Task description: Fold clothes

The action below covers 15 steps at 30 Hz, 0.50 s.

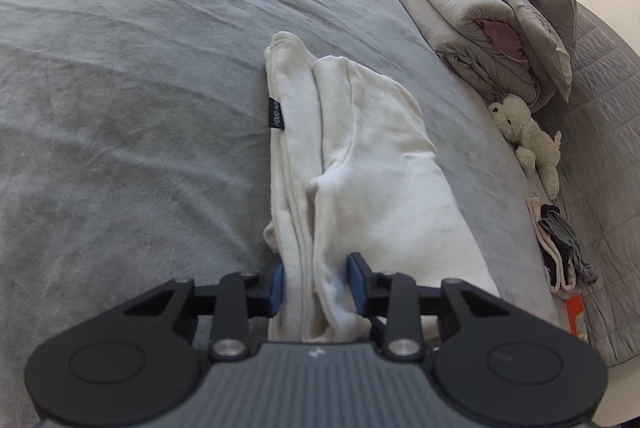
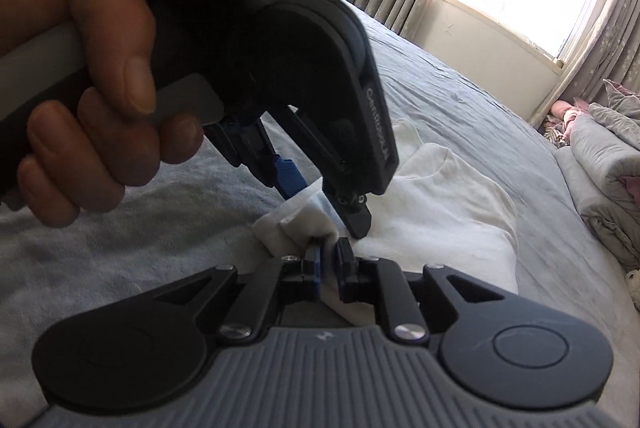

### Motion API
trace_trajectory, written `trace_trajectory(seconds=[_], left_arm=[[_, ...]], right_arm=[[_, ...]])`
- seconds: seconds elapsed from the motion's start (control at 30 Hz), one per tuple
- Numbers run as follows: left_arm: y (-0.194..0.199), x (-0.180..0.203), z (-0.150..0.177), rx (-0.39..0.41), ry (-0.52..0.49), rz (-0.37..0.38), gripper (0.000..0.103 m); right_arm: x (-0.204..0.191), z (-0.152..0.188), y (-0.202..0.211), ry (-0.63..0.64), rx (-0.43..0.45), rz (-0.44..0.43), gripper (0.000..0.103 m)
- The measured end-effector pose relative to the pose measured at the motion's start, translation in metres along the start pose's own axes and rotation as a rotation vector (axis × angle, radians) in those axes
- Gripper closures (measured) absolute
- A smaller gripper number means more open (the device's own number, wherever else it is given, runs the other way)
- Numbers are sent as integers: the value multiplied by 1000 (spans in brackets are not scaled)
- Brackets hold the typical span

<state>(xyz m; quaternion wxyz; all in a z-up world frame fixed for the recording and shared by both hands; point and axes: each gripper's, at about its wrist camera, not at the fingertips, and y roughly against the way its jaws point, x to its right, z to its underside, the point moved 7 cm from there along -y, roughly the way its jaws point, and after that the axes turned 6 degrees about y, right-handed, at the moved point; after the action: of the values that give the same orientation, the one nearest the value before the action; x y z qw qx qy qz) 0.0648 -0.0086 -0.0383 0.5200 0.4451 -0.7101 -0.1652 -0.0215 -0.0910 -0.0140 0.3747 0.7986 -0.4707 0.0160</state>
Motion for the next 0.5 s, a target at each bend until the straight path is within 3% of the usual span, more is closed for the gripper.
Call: trace_trajectory(seconds=[0.03,0.07,0.13,0.3,0.4,0.5], left_arm=[[0,-1,0,-1,0,0,75],[0,-1,0,1,-4,-2,75],[0,1,1,7,-14,-10,75],[2,4,3,27,-39,-28,76],[3,7,4,44,-63,-46,76],[5,13,6,65,-98,-71,77]], right_arm=[[12,0,6,-60,10,-20,74],[31,0,16,-154,28,-25,55],[67,6,27,-326,49,-5,45],[134,58,16,-822,-51,32,44],[137,84,11,-1072,-75,-76,39],[135,90,5,-1186,-90,-156,35]])
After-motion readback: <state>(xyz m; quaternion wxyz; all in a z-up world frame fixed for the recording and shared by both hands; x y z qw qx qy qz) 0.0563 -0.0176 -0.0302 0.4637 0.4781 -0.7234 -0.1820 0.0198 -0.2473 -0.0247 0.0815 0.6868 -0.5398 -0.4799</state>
